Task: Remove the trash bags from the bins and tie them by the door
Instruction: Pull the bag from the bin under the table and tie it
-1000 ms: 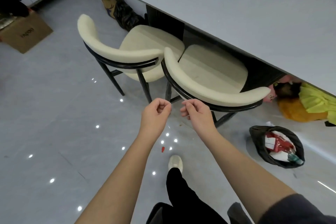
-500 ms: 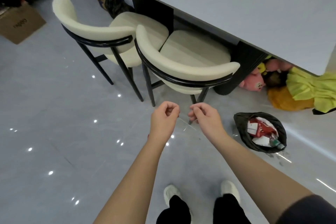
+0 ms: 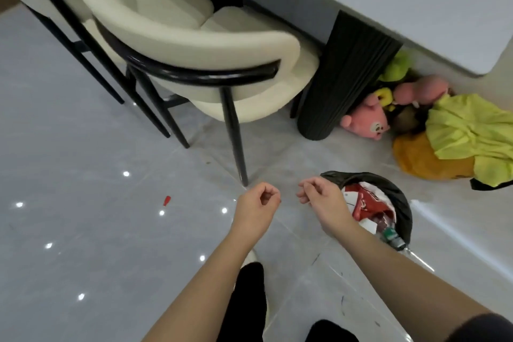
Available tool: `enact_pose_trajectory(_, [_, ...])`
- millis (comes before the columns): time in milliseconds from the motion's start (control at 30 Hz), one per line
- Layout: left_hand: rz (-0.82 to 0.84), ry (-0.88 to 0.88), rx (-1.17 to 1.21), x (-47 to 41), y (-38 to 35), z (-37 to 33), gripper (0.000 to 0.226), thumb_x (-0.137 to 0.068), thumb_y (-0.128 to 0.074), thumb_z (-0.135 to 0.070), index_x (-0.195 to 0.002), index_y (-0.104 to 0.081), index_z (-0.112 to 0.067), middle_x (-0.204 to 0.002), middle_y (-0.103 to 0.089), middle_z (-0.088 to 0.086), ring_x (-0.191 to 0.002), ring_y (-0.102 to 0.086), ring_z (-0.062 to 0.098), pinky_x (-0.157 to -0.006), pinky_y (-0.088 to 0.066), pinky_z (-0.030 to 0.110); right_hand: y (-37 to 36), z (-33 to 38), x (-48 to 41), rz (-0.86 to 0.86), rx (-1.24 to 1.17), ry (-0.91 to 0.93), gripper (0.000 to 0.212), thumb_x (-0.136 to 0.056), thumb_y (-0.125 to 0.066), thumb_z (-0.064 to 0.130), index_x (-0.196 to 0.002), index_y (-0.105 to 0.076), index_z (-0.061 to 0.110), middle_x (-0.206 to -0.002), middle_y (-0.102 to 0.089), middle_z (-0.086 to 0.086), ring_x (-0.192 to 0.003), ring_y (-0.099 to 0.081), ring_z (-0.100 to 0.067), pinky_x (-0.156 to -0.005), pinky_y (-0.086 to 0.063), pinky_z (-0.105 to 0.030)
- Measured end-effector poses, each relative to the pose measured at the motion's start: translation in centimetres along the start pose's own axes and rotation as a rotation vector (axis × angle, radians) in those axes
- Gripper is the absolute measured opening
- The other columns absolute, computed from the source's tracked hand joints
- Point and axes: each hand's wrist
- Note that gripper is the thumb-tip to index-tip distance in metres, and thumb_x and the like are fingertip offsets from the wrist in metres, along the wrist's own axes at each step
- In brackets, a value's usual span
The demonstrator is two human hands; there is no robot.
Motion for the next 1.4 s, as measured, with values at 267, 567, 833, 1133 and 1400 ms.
enact_pose_trajectory(267, [0.139,-0.013,-0.091,-12.6,-13.9,12.9,0.024,-0.084,-0.06,-0.012,-0.064,-0.056,-0.026,-0.073,-0.065,0.003,-0.073,-0.063,0.024,-0.077,-0.056,0.039,3.9,-15.5,-11.9,-0.056,0.272,0.108,0.017,-0.092,-0.052,0.012,-0.084,-0.065,0.02,-0.072,-0.069,0.005,-0.07,-0.065,-0.016,-0.076,-0.051,-0.03])
enact_pose_trajectory(567, [0.484,0.029,-0.209,-18.3,-25.2,15.9,0.019,-0.088,-0.059,-0.03,-0.079,-0.05,-0.017,-0.086,-0.066,0.01,-0.072,-0.067,0.023,-0.058,-0.052,0.029,6.8,-21.0,-19.5,-0.041,0.63,0.273,0.017,-0.09,-0.051,0.012,-0.095,-0.068,0.013,-0.09,-0.071,0.002,-0.087,-0.061,-0.018,-0.079,-0.043,-0.027])
enact_pose_trajectory(833, [0.429,0.084,-0.082,-18.6,-27.5,16.4,0.03,-0.085,-0.06,-0.015,-0.068,-0.035,-0.016,-0.062,-0.051,0.009,-0.045,-0.062,0.025,-0.053,-0.056,0.035,7.6,-22.8,-21.6,-0.006,0.763,0.327,0.02,-0.088,-0.049,0.013,-0.093,-0.068,0.018,-0.097,-0.072,-0.002,-0.094,-0.063,-0.026,-0.086,-0.048,-0.037])
enact_pose_trajectory(1133, [0.369,0.051,-0.225,-22.4,-19.6,15.9,0.017,-0.09,-0.06,-0.021,-0.084,-0.051,-0.008,-0.072,-0.061,0.013,-0.059,-0.066,0.027,-0.055,-0.06,0.035,3.7,-20.1,-23.8,0.025,0.856,0.473,0.023,-0.09,-0.046,0.021,-0.103,-0.066,0.024,-0.11,-0.068,0.002,-0.108,-0.057,-0.023,-0.095,-0.037,-0.039])
enact_pose_trajectory(1400, [0.197,0.223,-0.185,-24.0,-19.2,21.4,0.033,-0.1,-0.034,-0.037,-0.107,-0.052,-0.011,-0.104,-0.061,0.009,-0.088,-0.058,0.022,-0.075,-0.049,0.034,5.0,-20.3,-25.8,-0.094,0.971,0.328,0.033,-0.095,-0.033,0.031,-0.093,-0.063,0.017,-0.101,-0.065,-0.005,-0.101,-0.056,-0.027,-0.084,-0.026,-0.039])
Point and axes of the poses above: each hand's wrist, its own x-axis away from the middle knuckle, its own y-axis out of the back of the hand, z = x × y
